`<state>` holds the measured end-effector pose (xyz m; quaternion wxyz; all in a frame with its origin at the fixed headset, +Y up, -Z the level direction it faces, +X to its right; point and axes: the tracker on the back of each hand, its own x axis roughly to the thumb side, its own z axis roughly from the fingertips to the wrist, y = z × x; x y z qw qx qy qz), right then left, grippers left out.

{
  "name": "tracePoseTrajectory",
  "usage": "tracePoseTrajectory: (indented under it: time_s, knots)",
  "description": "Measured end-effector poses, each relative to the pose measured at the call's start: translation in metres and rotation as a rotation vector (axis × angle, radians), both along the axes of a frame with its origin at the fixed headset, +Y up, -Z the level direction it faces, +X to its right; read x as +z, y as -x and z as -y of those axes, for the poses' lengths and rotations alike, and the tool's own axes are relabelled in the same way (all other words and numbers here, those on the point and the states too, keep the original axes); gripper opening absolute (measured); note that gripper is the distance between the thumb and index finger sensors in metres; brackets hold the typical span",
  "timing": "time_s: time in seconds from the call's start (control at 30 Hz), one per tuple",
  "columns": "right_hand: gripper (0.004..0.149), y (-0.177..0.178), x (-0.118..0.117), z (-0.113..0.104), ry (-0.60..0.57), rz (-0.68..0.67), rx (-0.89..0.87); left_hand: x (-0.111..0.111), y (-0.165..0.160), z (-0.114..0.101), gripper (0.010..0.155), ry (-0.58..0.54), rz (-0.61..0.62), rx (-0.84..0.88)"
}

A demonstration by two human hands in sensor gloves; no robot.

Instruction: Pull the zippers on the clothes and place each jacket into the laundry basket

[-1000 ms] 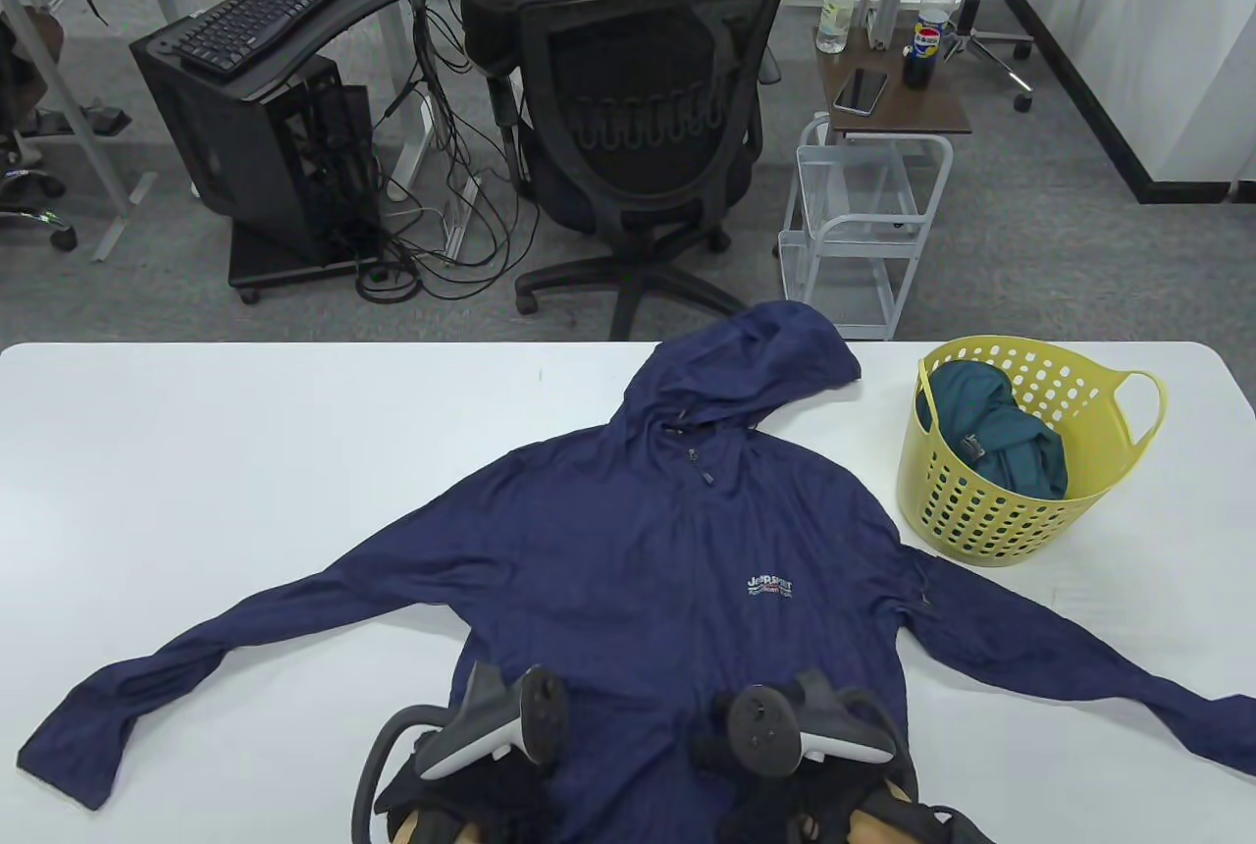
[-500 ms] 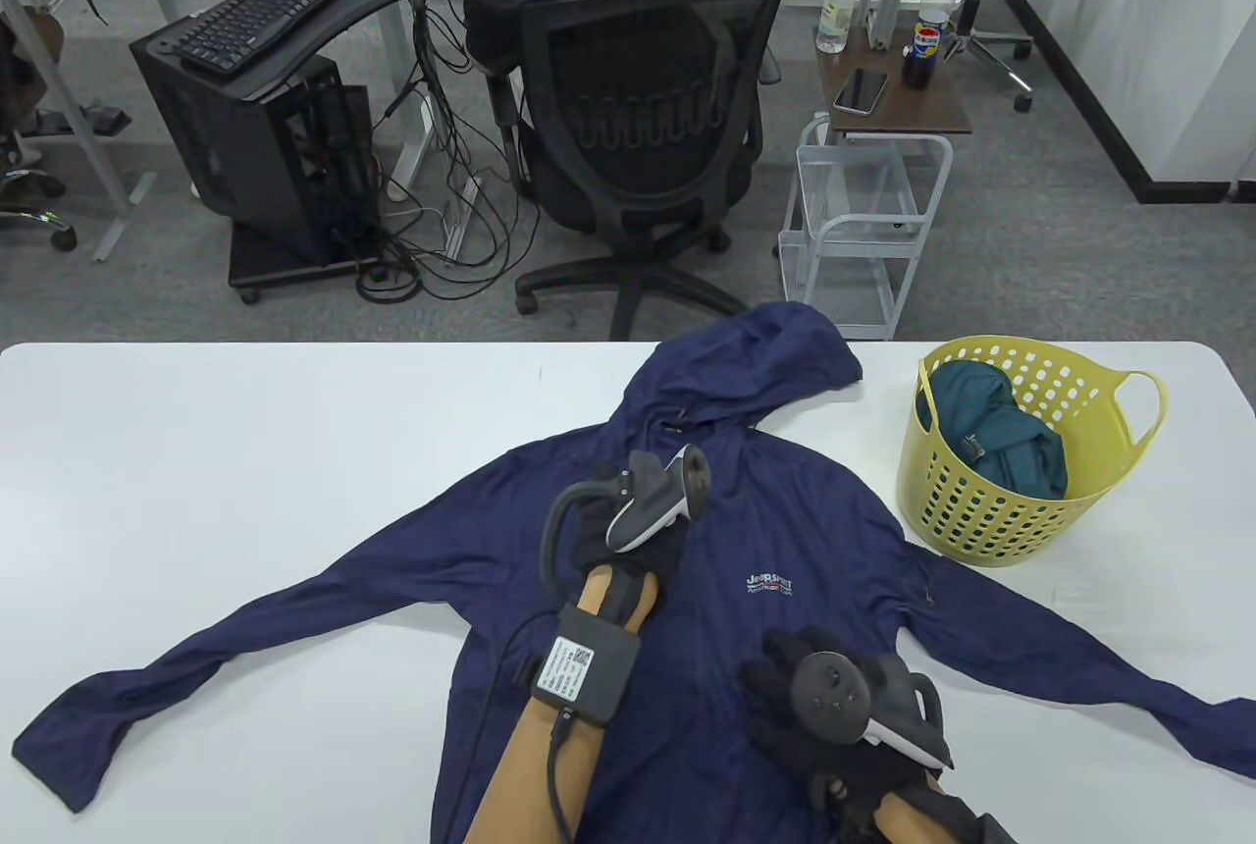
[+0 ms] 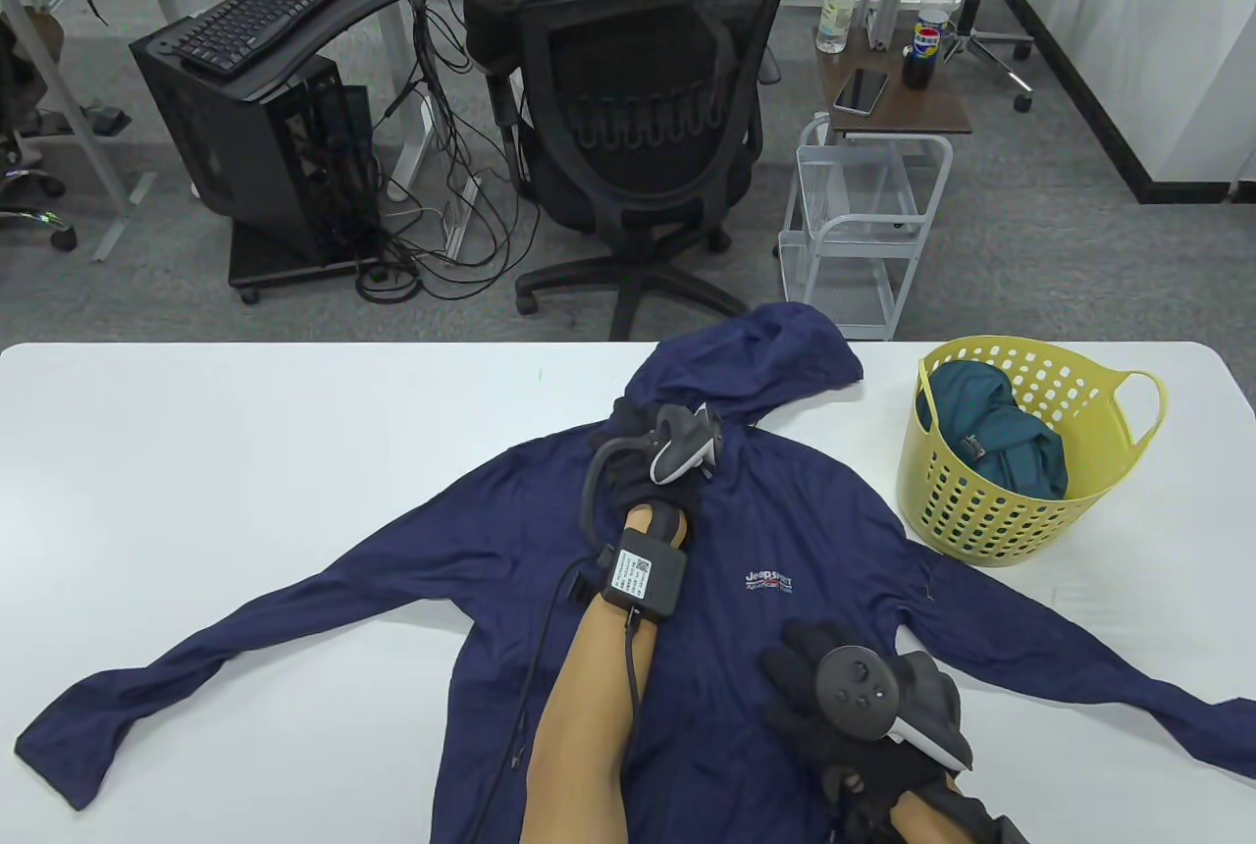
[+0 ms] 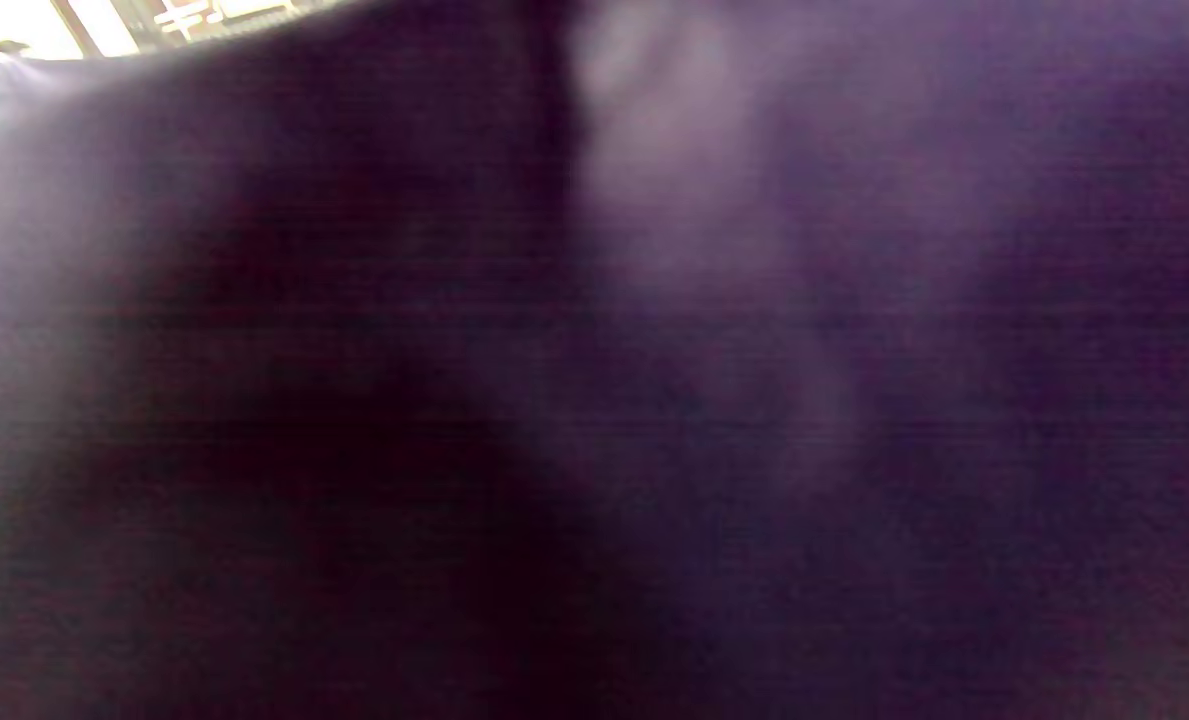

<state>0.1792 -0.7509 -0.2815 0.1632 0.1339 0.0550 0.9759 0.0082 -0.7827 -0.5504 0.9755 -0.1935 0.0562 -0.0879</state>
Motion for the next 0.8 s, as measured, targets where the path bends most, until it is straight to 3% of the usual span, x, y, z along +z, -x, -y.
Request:
tracePoseTrajectory:
  time_s: [0.2, 0.37, 0.53, 0.67, 0.8]
  knots:
    - [0.061, 0.001, 0.001, 0.001, -0.002, -0.007, 0.01, 0.008, 0.004, -0.008, 0.063, -0.033, -0.037, 0.032]
    - [0.061, 0.002, 0.002, 0.001, -0.012, -0.014, 0.009, 0.018, 0.017, -0.028, 0.05, -0.201, 0.047, 0.067]
    - [0.061, 0.005, 0.004, 0.002, -0.024, -0.023, 0.011, 0.042, 0.039, -0.062, 0.042, -0.368, 0.158, 0.274]
    - [0.06, 0.004, 0.002, 0.003, -0.022, -0.02, -0.007, 0.061, 0.055, -0.078, 0.045, -0.33, 0.15, 0.393]
    - [0.06, 0.002, -0.001, 0.007, -0.01, -0.009, -0.017, 0.084, 0.067, -0.08, 0.054, -0.201, 0.148, 0.466]
